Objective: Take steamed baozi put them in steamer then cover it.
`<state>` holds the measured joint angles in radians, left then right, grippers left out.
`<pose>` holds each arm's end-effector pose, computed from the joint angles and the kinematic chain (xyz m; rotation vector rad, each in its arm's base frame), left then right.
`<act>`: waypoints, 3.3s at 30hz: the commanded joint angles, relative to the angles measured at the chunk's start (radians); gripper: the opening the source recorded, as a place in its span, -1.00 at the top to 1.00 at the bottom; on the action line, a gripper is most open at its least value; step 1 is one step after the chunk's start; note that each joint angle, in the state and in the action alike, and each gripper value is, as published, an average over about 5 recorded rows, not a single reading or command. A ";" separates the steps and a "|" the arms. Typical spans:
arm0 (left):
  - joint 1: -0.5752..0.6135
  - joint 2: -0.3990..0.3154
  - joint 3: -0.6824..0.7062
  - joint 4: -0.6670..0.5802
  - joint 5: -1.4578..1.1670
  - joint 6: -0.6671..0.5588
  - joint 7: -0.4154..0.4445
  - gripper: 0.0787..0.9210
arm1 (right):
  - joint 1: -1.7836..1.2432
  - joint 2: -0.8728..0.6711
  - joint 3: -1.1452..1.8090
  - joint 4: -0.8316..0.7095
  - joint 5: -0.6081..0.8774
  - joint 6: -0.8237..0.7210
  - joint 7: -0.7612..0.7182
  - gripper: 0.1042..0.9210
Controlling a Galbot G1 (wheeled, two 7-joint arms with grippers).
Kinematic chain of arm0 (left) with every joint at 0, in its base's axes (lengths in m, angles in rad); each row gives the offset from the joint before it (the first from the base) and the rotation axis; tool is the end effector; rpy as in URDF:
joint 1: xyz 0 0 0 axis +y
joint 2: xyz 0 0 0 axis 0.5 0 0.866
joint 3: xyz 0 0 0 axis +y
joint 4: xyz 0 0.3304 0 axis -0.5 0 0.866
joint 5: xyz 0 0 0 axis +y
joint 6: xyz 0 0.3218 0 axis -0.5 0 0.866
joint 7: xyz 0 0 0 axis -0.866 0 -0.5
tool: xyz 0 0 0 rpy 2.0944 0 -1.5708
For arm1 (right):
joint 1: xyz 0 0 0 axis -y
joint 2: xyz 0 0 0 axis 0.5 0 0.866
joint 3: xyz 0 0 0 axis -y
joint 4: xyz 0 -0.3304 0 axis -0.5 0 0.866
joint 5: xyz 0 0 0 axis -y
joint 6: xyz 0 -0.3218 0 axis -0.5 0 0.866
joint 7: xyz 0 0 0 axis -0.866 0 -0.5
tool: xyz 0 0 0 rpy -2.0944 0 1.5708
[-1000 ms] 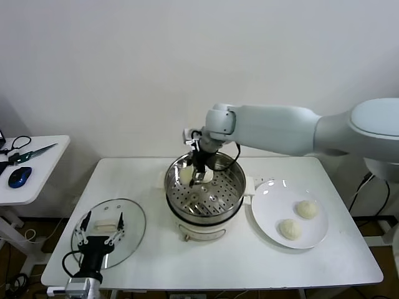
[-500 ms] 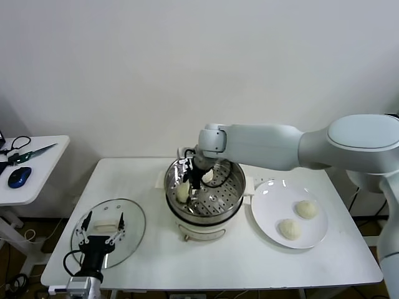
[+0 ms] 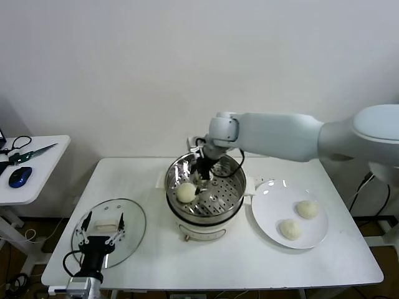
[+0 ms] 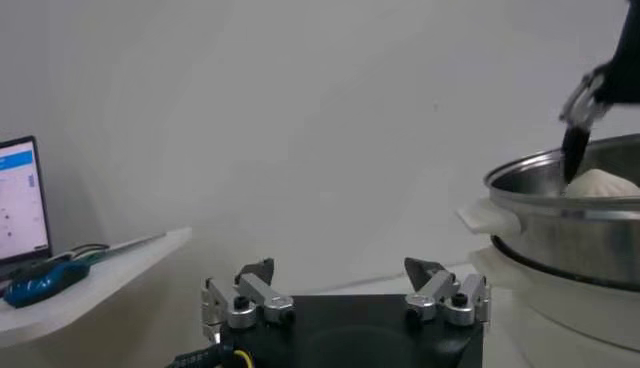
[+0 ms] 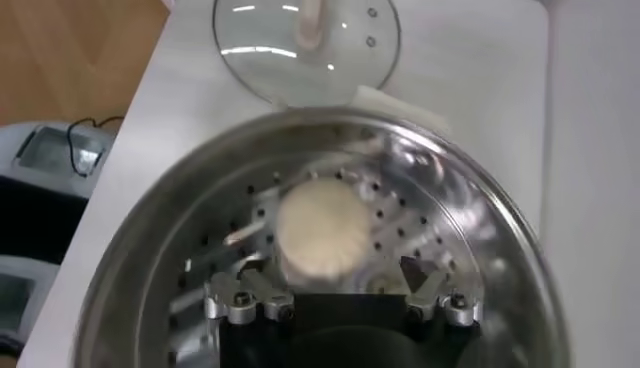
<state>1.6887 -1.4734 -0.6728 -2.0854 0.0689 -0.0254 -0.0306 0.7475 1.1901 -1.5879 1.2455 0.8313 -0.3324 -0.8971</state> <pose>0.1219 0.0582 -0.2997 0.1448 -3.0245 -0.3561 0.5217 0.0817 -0.0422 1.5478 -1.4279 1.3113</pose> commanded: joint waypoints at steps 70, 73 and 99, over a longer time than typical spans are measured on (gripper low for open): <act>0.031 -0.044 -0.021 -0.007 0.057 0.020 -0.017 -0.77 | -0.586 -0.524 0.397 -0.026 -0.710 0.176 -0.176 -0.66; 0.034 -0.046 -0.021 -0.008 0.056 0.019 -0.018 -0.77 | -0.573 -0.528 0.385 -0.021 -0.712 0.187 -0.177 -0.61; 0.038 -0.044 -0.008 -0.009 0.051 0.018 -0.018 -0.77 | 0.261 -0.254 0.066 0.084 -0.708 0.814 -0.312 -0.51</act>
<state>1.7270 -1.5180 -0.6832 -2.0948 0.1204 -0.0095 -0.0488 0.7509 0.7997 -1.4705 1.2932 0.1259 0.2542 -1.1681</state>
